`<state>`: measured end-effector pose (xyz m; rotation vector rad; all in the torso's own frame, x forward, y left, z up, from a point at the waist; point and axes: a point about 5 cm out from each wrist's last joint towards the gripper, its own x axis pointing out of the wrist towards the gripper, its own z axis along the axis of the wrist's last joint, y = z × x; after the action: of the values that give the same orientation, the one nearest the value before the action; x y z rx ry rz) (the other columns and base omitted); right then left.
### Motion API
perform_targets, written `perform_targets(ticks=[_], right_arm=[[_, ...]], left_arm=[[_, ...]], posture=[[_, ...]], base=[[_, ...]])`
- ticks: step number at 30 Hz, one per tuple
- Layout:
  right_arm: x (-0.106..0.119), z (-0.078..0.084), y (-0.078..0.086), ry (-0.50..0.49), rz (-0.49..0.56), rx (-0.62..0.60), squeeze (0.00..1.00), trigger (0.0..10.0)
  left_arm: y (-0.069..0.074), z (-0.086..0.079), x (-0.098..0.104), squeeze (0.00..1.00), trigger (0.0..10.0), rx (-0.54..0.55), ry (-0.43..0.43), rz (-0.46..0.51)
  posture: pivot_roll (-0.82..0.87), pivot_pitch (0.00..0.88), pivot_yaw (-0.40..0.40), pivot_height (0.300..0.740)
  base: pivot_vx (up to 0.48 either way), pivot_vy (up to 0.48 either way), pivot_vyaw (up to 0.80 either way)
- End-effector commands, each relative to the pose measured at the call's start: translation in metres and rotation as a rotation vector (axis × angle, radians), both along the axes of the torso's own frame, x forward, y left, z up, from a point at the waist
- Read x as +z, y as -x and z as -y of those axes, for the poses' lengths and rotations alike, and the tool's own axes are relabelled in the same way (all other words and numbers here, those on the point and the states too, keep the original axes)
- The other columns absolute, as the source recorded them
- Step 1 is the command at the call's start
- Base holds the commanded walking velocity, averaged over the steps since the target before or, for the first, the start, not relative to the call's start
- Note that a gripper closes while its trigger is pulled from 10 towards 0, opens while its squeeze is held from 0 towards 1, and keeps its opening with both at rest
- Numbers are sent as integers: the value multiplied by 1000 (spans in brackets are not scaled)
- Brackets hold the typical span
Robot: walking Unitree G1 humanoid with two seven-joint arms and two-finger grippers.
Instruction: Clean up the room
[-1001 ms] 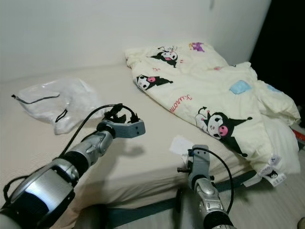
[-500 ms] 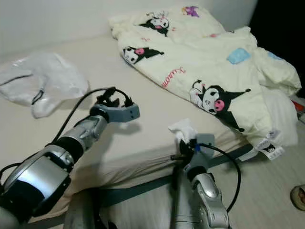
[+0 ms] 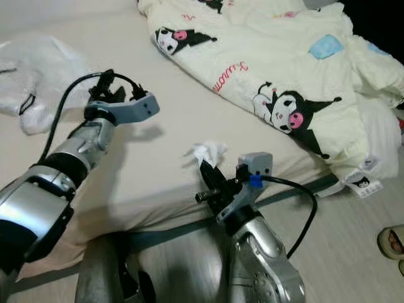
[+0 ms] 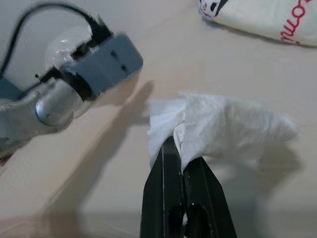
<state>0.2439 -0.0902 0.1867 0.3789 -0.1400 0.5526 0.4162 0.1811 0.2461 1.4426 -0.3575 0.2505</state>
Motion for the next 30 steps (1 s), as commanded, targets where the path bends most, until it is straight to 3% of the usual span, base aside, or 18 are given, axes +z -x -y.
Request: perform_targets(ticks=[1, 4, 10, 17, 30], right_arm=[[6, 2, 6, -18, -11, 13, 0, 10000], [9, 6, 9, -14, -16, 9, 0, 10000], [10, 7, 13, -5, -32, 21, 0, 10000], [17, 4, 18, 1, -41, 65, 0, 10000], [23, 4, 20, 1, -47, 72, 0, 10000]], left_arm=[[3, -19, -13, 0, 10000, 54, -80, -57], [5, -31, -13, 0, 10000, 88, -129, -73], [6, -41, -1, 0, 10000, 106, -133, -18], [5, -37, 36, 0, 10000, 75, -121, 154], [6, -37, 42, 0, 10000, 69, -153, 184]], posture=[[-243, 512, 16, 495], [-252, 521, 12, 495], [-262, 534, 4, 495], [-270, 543, -7, 495], [-275, 550, -9, 495]], base=[[0, 0, 0], [0, 0, 0], [0, 0, 0], [0, 0, 0], [0, 0, 0]])
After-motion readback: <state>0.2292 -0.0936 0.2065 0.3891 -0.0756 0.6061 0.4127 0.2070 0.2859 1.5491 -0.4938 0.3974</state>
